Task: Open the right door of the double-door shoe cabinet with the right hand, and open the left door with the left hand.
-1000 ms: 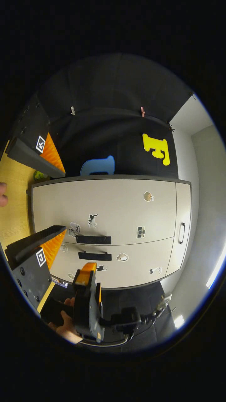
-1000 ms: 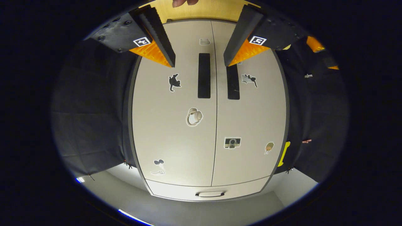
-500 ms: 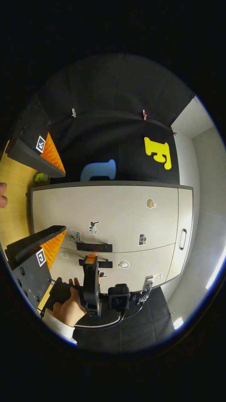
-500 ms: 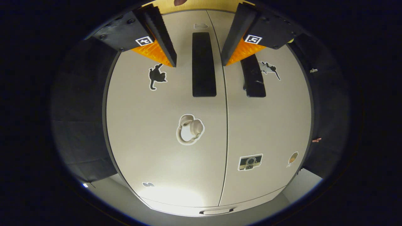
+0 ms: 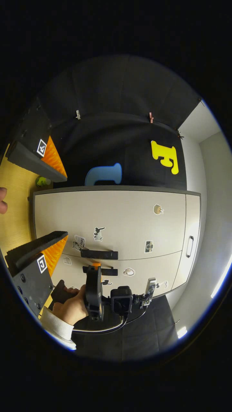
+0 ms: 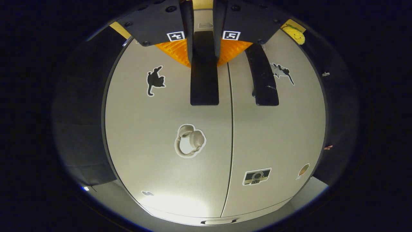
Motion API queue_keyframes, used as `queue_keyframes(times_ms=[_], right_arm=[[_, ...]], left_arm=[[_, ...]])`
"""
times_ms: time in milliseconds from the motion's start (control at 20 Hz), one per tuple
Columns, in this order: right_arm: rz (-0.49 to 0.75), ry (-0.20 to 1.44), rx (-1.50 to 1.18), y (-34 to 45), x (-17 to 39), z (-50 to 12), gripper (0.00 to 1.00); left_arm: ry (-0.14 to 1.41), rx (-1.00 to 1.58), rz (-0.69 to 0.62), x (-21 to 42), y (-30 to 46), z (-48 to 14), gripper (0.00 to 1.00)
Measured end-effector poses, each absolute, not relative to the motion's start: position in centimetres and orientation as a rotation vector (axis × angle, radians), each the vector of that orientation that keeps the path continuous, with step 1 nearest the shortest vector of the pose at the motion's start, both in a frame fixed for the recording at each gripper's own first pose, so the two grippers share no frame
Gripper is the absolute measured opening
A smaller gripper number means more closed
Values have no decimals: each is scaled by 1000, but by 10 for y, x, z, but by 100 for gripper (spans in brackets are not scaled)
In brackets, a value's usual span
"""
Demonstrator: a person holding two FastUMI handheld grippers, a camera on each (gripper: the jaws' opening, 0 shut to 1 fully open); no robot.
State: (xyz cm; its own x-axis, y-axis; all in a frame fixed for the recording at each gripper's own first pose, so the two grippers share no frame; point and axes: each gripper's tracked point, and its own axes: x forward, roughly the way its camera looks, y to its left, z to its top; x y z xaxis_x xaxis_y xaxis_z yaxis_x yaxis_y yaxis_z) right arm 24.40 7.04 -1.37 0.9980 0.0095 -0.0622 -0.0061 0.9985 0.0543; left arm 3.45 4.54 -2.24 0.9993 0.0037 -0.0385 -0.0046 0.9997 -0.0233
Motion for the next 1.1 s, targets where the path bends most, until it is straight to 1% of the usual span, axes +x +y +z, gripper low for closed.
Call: queue_keyframes(times_ms=[100,150,250,400,750,1100], right_arm=[[13,76,43,71,244,-14,14],[-3,78,52,70,244,-15,17],[-23,81,80,70,242,-16,17],[-11,102,74,69,239,-16,17],[7,95,104,49,189,-11,17],[42,70,126,20,152,-8,16]], left_arm=[[44,-26,3,29,46,-23,94],[43,-21,4,26,46,-23,94],[43,-10,12,19,48,-23,94],[39,-15,25,12,52,-19,94],[20,-12,49,-5,49,-10,94],[5,-7,48,-19,37,-4,94]])
